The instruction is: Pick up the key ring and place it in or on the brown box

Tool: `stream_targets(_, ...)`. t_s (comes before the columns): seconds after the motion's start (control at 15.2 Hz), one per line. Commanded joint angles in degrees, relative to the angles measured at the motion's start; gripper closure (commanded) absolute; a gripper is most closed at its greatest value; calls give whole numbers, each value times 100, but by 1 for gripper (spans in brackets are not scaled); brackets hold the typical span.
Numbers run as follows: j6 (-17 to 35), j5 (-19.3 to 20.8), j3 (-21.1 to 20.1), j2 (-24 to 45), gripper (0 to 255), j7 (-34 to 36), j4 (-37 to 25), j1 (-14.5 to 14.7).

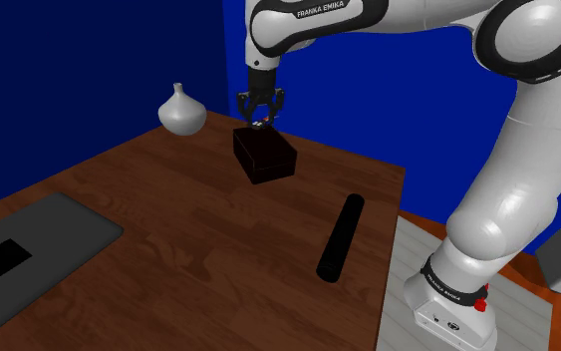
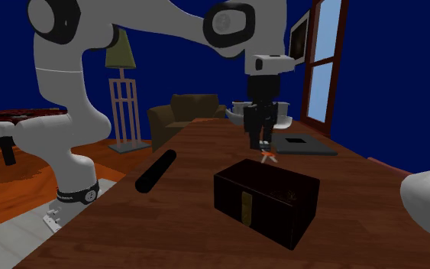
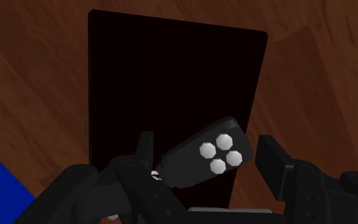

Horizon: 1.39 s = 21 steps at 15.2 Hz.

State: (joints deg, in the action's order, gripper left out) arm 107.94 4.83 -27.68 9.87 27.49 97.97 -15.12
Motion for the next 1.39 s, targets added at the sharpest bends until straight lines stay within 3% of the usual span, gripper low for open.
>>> stream_targets(0.0,160,19,4,33,255,14,129,2)
stream_targets(0.53,733,104,25,168,255,71,584,10)
stream_targets(1.06,731,104,25,168,255,71,583,10)
stream_targets(1.12,731,104,25,168,0,71,583,10)
stream_targets(1.32,731,104,25,168,0,71,583,10)
